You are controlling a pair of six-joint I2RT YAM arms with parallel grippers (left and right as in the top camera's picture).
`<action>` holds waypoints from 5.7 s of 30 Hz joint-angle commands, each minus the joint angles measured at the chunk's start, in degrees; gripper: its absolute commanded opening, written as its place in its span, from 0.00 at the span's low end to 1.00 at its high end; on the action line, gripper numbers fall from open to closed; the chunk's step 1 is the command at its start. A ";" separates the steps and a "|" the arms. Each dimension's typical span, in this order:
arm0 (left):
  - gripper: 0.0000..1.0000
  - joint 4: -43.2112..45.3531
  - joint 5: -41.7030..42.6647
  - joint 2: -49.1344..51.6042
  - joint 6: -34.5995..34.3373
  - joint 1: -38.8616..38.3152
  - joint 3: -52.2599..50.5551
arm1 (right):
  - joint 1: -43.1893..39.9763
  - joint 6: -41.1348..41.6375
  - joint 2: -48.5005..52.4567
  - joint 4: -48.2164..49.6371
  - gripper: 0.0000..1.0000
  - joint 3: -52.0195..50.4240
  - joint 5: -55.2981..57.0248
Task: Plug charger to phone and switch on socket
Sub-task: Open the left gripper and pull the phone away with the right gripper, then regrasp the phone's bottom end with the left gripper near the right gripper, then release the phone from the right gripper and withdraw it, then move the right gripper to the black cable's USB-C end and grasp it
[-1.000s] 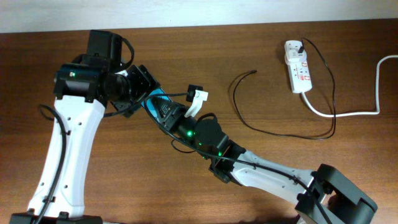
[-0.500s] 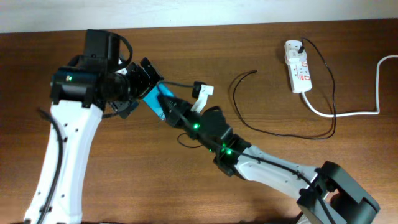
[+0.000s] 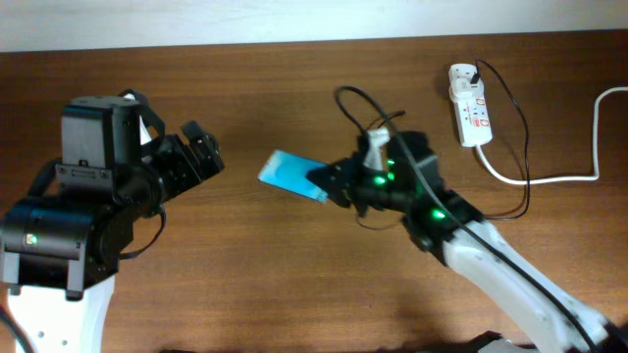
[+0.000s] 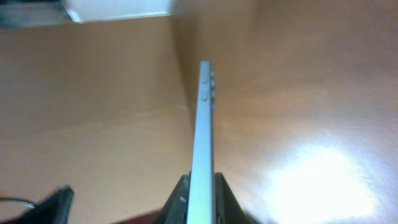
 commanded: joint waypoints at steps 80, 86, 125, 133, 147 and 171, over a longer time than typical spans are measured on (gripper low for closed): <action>0.00 7.21 12.35 11.56 -52.26 -9.38 0.74 | 9.05 42.47 1.09 32.39 0.10 0.83 9.07; 0.00 6.62 10.21 11.56 -50.95 -9.38 0.74 | 9.05 42.42 1.09 32.17 0.25 0.83 9.05; 0.00 11.04 -1.95 11.56 -1.66 -9.33 0.76 | -11.28 -22.62 1.11 -14.03 0.98 0.83 14.08; 0.00 10.62 0.70 11.87 -1.64 -9.33 0.76 | -19.54 -22.82 3.13 -14.34 0.99 0.83 14.64; 0.00 1.86 20.55 15.96 -1.66 -8.24 -0.37 | -19.52 -27.52 4.00 -18.51 0.98 0.83 14.36; 0.00 3.06 32.24 32.94 2.25 -6.23 -0.92 | -19.52 -27.54 3.93 -35.91 0.99 0.83 15.80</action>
